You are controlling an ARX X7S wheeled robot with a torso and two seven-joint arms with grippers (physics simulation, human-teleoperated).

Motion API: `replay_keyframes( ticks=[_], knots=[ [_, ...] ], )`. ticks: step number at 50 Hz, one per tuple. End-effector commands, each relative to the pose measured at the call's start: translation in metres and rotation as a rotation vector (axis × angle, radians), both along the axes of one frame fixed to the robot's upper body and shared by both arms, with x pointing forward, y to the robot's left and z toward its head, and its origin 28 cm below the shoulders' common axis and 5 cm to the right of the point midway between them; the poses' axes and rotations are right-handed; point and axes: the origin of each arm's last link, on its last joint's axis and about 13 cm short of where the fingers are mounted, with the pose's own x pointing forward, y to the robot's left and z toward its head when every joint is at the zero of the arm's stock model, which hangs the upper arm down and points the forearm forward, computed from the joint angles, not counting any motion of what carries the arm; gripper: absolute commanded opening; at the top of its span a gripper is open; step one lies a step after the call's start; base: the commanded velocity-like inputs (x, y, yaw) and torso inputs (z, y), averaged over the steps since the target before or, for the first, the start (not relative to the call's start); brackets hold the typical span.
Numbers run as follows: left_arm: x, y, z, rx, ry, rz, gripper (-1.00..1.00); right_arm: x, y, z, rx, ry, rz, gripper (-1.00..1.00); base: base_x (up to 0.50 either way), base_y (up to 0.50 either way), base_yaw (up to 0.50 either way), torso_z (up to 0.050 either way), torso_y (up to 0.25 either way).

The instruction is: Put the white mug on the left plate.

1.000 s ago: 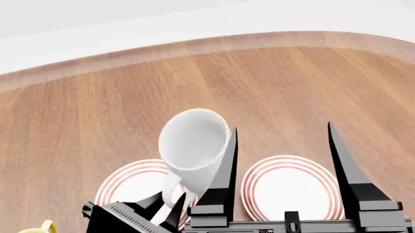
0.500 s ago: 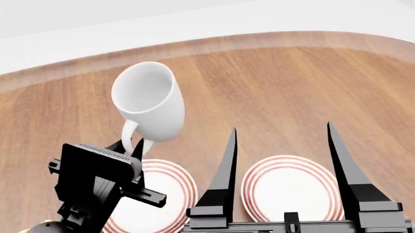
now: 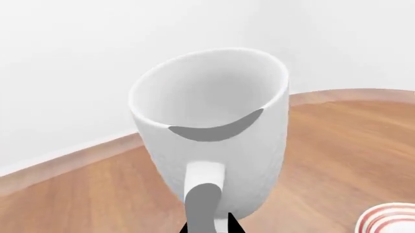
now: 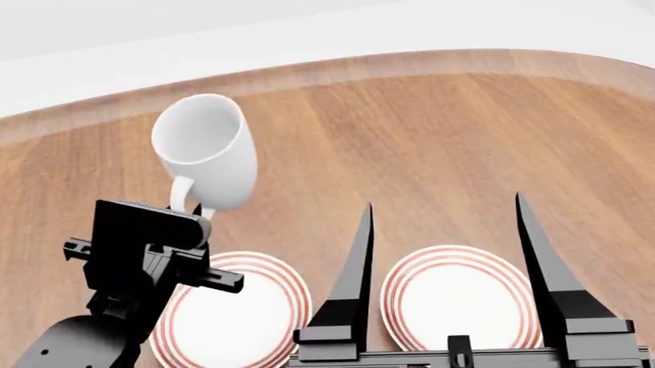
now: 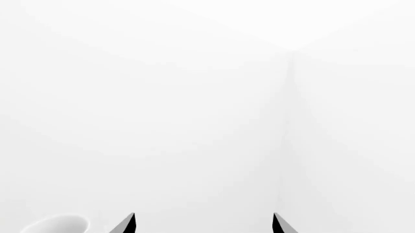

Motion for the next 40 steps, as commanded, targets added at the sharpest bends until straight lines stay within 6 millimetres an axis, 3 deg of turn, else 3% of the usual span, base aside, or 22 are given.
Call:
replay_keyframes(
  ticks=[1,40],
  knots=[
    [0.003,0.001,-0.002,0.019,0.041,0.027,-1.00,0.000,0.000,0.000,-0.001,0.000,0.001,1.00,0.00,0.00,0.00,0.000,0.000],
    [-0.008,-0.001,-0.050,0.142,0.173,0.029,-1.00,0.000,0.000,0.000,-0.001,0.001,0.003,1.00,0.00,0.00,0.00,0.000,0.000]
  ],
)
